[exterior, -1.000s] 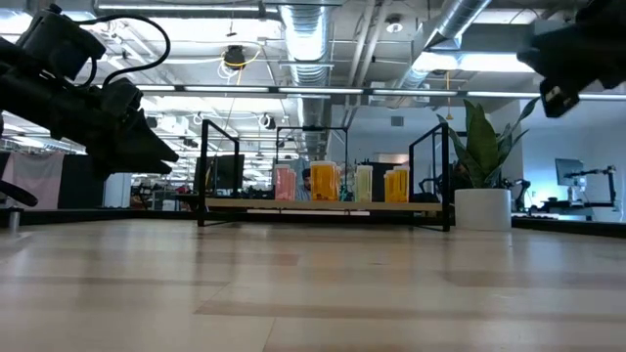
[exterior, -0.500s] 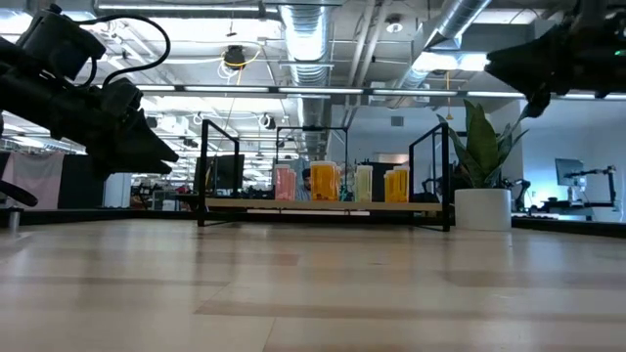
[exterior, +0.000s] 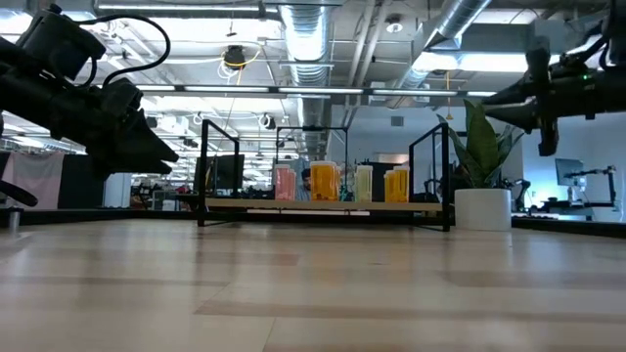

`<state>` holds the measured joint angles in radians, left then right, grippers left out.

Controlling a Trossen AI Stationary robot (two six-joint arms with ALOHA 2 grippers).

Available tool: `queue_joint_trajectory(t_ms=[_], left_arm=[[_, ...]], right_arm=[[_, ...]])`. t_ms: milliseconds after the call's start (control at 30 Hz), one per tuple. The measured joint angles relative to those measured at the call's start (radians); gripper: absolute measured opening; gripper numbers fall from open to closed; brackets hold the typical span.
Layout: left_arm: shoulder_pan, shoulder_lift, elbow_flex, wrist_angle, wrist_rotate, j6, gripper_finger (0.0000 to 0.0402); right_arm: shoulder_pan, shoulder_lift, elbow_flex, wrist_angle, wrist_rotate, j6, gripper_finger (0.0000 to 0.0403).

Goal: Pick and place medicine bottles onto shelf by color
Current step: Return to Home Position

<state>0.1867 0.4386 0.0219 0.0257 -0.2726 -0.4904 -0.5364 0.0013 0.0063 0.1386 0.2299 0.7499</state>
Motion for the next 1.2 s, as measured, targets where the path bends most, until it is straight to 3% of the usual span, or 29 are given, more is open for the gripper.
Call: queue_joint_trajectory(t_ms=[200,1000,1200], left_arm=[[0.000,0.000,0.000,0.000,0.000,0.000,0.0183],[0.000,0.000,0.000,0.000,0.001,0.000,0.0183],[0.000,-0.051,0.000,0.001,0.001,0.000,0.0183]], right_arm=[[-0.010,0.001,0.000,-0.069,0.000,0.010,0.0119],[-0.009,0.005,-0.001,-0.079,0.000,0.010,0.0119],[-0.009,0.005,-0.002,-0.080,0.001,0.010,0.0118]])
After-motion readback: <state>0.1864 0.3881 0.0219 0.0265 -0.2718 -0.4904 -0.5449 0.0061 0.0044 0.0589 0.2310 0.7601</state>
